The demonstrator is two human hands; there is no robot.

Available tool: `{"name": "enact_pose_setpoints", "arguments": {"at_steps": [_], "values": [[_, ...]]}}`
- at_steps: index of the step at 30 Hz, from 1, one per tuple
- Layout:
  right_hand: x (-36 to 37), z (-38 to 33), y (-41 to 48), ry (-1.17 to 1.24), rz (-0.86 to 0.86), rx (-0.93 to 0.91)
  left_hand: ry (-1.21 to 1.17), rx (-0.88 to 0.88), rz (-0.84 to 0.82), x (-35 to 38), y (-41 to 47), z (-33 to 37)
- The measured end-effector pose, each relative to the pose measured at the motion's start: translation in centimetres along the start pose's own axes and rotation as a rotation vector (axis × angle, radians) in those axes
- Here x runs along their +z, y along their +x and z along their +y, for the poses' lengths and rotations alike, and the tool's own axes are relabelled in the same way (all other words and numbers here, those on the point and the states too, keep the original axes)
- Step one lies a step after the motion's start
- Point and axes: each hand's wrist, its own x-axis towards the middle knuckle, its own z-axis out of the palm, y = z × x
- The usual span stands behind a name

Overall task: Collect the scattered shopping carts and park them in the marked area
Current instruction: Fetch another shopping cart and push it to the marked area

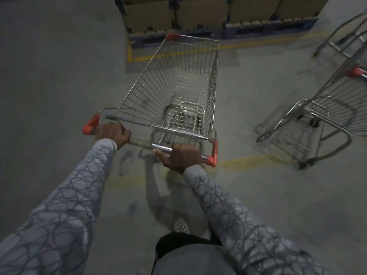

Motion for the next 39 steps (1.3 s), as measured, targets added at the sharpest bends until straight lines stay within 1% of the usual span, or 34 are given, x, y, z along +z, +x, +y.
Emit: {"name": "enact_pose_setpoints", "arguments": {"at_steps": [3, 4, 7, 9, 11, 14, 18, 20, 23, 26, 29, 33, 36, 39], "values": [[1.0, -0.1, 5.3, -0.054, 0.076, 0.012, -0.056, -0.002, 0.043, -0.8, 4.8, 0.0], [1.0, 0.0, 7.4, -0.080, 0.059, -0.001, -0.069, -0.012, 0.050, -1.0, 6.4, 0.0], [0.4, 0.5, 15.0, -0.127, -0.093, -0.035, -0.108, -0.052, 0.066, -1.5, 11.7, 0.1], [0.2, 0.9, 20.8, -0.123, -0.136, -0.063, -0.127, -0.096, 0.093, -2.1, 15.5, 0.2], [-0.1, 1.1, 27.1, -0.184, -0.128, -0.141, -0.139, -0.141, 0.115, -2.6, 19.4, 0.0], [-0.1, 0.9, 35.9, -0.239, -0.141, -0.262, -0.148, -0.192, 0.102, -3.2, 24.5, -0.5], [0.5, -2.1, 45.5, -0.271, -0.198, -0.435, -0.067, -0.288, 0.029, -3.4, 29.0, -3.3], [1.2, -4.9, 48.9, -0.262, -0.214, -0.532, -0.067, -0.379, 0.016, -3.6, 30.1, -5.5], [2.6, -10.4, 52.1, -0.255, -0.219, -0.673, -0.152, -0.577, 0.007, -3.9, 29.8, -9.6], [4.4, -16.5, 53.6, -0.307, -0.205, -0.844, -0.208, -0.757, 0.007, -3.5, 27.9, -13.9], [5.8, -23.1, 53.8, -0.326, -0.233, -1.023, -0.227, -0.930, -0.006, -2.5, 25.1, -17.9], [6.9, -33.5, 52.6, -0.341, -0.275, -1.199, -0.261, -1.138, -0.038, -1.4, 20.6, -23.8], [8.3, -41.3, 49.2, -0.316, -0.280, -1.320, -0.276, -1.276, -0.046, -0.5, 16.2, -29.2], [10.2, -48.9, 45.6, -0.319, -0.281, -1.387, -0.215, -1.341, -0.024, 1.1, 12.0, -36.0]]}}
